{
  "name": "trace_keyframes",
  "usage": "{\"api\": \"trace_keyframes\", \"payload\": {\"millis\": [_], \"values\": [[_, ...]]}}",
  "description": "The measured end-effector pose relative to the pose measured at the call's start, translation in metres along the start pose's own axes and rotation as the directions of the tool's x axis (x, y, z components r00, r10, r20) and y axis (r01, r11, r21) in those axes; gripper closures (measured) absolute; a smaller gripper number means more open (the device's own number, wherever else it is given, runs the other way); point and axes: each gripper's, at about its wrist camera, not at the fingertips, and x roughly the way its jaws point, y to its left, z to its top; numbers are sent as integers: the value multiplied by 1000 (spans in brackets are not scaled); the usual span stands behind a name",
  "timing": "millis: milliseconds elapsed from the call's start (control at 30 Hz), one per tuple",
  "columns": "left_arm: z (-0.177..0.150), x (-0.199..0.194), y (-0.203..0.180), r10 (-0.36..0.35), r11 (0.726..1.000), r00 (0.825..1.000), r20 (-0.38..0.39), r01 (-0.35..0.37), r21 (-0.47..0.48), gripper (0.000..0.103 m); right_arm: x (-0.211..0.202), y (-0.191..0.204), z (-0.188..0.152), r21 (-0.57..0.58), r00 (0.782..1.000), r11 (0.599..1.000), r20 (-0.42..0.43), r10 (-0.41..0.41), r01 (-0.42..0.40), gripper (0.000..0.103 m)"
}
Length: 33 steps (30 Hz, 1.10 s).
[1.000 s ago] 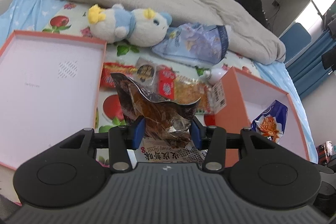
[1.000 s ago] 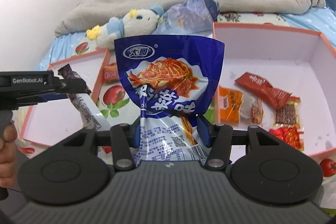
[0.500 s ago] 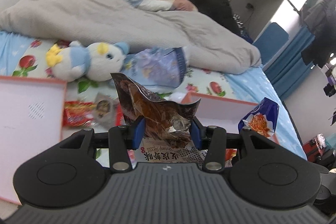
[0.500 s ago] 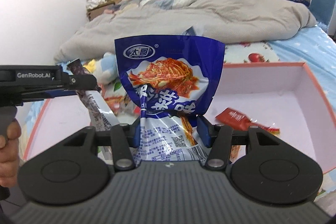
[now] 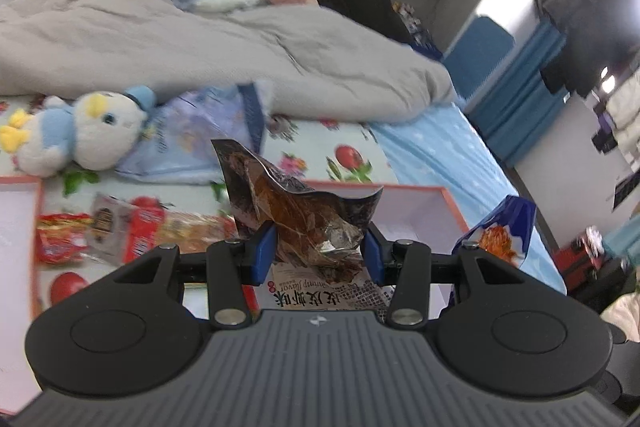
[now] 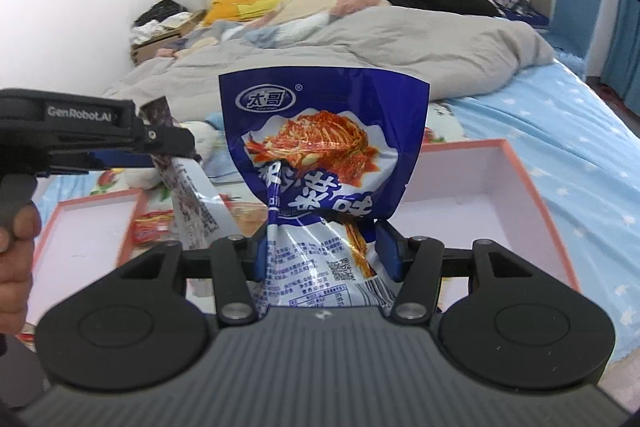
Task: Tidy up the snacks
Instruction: 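Carry the jerky bag and blue bag over the open box, then lower both bags into the box and open both grippers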
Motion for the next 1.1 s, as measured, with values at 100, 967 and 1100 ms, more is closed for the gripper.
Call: {"api": "trace_keyframes", "payload": {"millis": [100, 967, 1100], "values": [[-7, 28, -18, 0, 1000, 999, -38, 1, 14, 52, 12, -22, -7, 23, 999, 999, -26, -31, 32, 47], [-36, 145, -39, 78, 996, 954, -290, -62, 64, 32, 96, -87, -54, 66, 971, 996, -236, -43, 60, 33], [-32, 135, -35, 67, 997, 962, -264, -57, 43, 29, 90, -85, -51, 85, 976, 996, -214, -23, 42, 21]]}}
